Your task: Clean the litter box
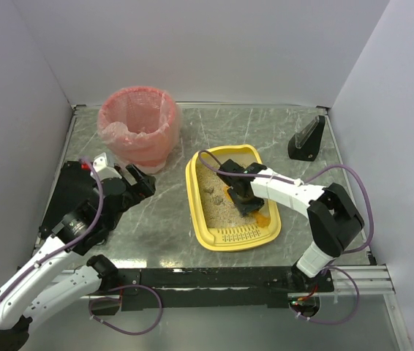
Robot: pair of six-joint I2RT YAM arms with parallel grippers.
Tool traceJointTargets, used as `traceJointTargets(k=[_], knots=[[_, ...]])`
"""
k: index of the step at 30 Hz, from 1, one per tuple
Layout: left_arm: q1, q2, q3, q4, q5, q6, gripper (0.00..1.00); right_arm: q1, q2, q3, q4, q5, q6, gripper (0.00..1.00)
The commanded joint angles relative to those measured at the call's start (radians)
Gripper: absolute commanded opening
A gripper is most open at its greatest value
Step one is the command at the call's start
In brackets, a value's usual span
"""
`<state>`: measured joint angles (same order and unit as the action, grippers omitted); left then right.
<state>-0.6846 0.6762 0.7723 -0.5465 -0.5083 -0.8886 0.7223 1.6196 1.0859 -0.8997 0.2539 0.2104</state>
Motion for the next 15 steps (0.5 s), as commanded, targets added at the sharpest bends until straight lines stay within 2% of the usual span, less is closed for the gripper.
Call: traceJointTargets(k=[1,3,9,15], knots=[[-0.003,-0.023,0.005,0.036,0.020,-0.001,0.97,0.005,-0.020,0.000,-0.016,0.015,0.038,0.40],[-0.003,-0.023,0.001,0.055,0.039,0.010,0.97,0.005,-0.053,0.014,-0.021,0.002,0.046,0.30],[-0.003,0.008,-0.007,0.114,0.103,0.043,0.97,0.005,-0.119,0.057,-0.033,-0.096,0.067,0.24],[-0.003,0.042,-0.011,0.206,0.212,0.094,0.97,-0.003,-0.165,0.060,-0.045,-0.129,0.104,0.21]])
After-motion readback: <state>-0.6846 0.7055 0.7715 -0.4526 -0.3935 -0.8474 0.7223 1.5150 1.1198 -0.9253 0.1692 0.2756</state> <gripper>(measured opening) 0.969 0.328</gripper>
